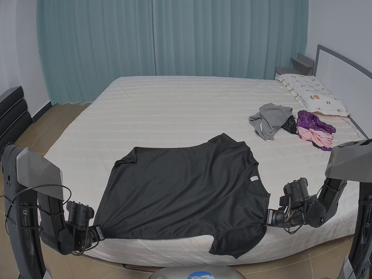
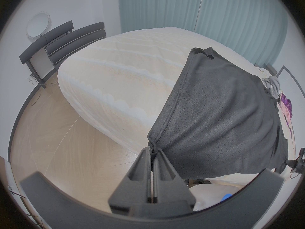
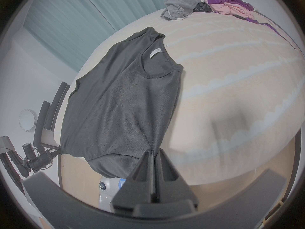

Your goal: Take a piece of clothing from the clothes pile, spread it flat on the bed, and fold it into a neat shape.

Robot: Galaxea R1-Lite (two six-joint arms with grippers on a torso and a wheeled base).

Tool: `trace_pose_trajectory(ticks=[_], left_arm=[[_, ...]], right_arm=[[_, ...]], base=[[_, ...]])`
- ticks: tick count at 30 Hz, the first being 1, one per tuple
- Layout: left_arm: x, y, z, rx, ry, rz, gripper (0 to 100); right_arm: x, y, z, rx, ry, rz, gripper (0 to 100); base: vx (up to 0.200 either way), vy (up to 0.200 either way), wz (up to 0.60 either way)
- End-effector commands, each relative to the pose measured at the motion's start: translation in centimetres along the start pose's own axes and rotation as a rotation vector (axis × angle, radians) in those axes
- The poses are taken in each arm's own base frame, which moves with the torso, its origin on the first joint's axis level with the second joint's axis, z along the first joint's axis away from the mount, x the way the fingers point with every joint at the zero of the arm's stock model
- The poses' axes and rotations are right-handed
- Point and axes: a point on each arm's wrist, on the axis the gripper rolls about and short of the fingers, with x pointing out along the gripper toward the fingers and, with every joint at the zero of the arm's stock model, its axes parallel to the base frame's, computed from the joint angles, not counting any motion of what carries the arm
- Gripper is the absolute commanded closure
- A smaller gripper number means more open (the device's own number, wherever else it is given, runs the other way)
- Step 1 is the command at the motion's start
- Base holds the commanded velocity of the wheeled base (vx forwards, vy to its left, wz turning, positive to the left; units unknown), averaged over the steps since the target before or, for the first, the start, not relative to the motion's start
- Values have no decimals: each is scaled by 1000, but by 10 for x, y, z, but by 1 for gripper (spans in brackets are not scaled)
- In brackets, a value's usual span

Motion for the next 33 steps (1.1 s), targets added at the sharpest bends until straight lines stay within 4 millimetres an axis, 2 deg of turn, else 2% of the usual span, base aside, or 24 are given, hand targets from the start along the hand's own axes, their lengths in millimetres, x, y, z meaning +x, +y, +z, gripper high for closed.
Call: trace_pose_trajectory(ticks=[1,9,15,25,26,27,33], left_arm=[[0,0,-1,3,5,1,100],[1,0,-3,7,14,5,100],[2,1,-4,8,18,7,100],[8,-1,-7,3,28,4,100],[9,-2,-7,-10,22,0,100],[10,-3,-6,-24,16,-5,0],[10,-6,-2,-62,-23,-35,0]], right_arm=[[-17,-6,0,15,-14,-10,100],[-33,-32,-8,21,2,-59,100],[-38,-32,-18,17,30,-65,100],[-34,-33,-15,17,27,-64,100],[-33,-32,-13,15,20,-61,0],[-32,-31,-12,14,15,-58,0],[-33,-27,-5,20,-10,-32,0]], base=[[0,0,0],[0,0,0],[0,0,0],[0,0,0],[0,0,0],[0,0,0],[0,0,0]])
